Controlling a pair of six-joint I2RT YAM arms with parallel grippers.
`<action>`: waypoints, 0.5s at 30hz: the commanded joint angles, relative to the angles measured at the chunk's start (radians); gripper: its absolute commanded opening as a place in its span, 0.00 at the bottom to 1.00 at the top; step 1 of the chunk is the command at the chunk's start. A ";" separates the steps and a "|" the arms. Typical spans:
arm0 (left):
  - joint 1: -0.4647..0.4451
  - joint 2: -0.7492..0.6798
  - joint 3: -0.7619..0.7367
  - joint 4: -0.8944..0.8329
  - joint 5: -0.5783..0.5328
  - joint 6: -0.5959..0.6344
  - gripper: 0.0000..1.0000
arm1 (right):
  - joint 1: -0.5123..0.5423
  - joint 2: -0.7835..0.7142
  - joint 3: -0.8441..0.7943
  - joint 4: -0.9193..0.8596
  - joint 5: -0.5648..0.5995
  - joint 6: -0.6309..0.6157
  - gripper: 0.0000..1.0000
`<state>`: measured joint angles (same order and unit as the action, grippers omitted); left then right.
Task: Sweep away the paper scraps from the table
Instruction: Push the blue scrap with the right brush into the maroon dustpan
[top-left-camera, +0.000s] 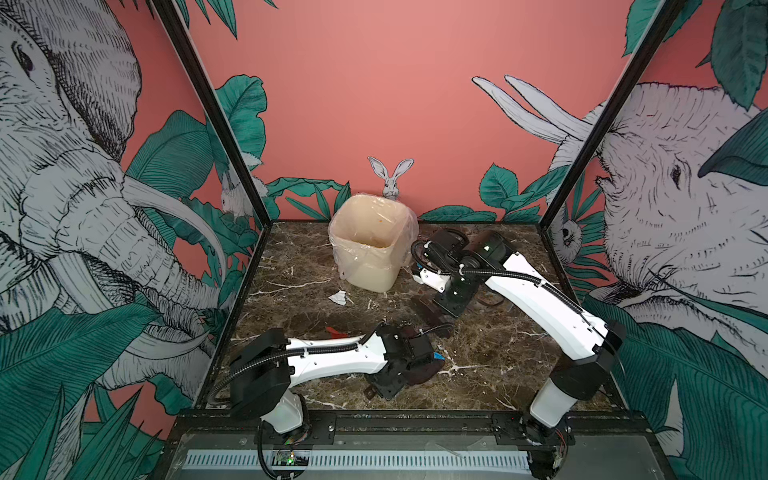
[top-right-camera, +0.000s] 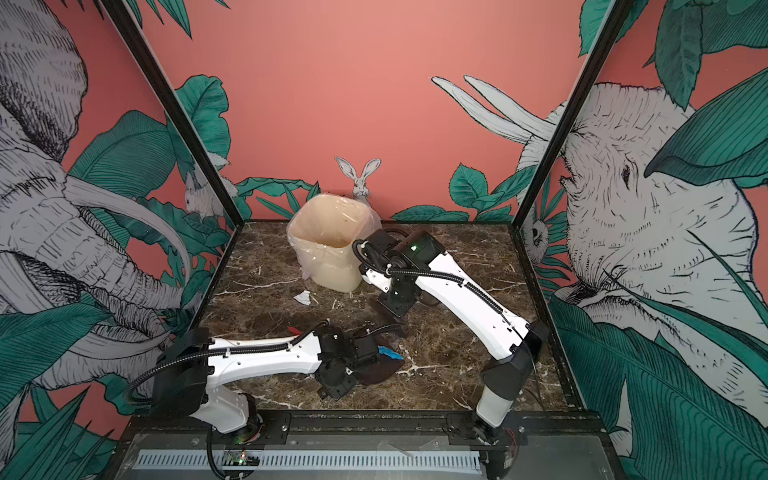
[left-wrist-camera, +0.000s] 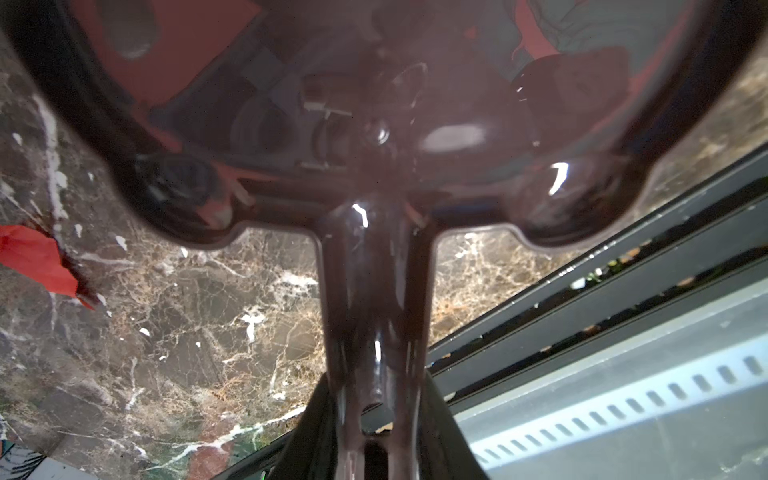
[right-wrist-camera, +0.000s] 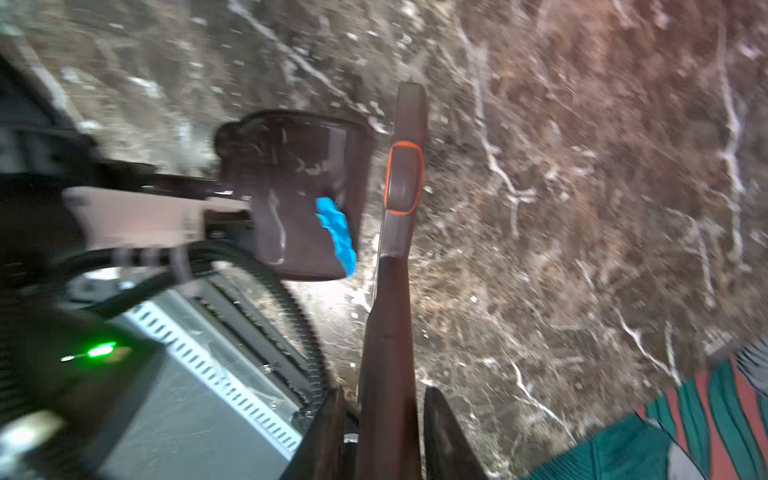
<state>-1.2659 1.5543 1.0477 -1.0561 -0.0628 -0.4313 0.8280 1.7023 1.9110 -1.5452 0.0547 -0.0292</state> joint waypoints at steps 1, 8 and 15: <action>0.006 -0.001 0.007 0.006 0.002 0.008 0.00 | -0.003 0.008 -0.095 -0.025 0.076 0.003 0.00; 0.005 0.001 0.008 0.005 0.004 0.003 0.00 | 0.019 -0.005 -0.154 0.024 -0.096 0.027 0.00; 0.005 0.005 0.006 0.005 0.003 0.004 0.00 | 0.044 -0.037 -0.084 0.050 -0.254 0.047 0.00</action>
<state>-1.2659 1.5616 1.0477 -1.0454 -0.0605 -0.4259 0.8558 1.6989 1.7935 -1.5070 -0.0887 0.0002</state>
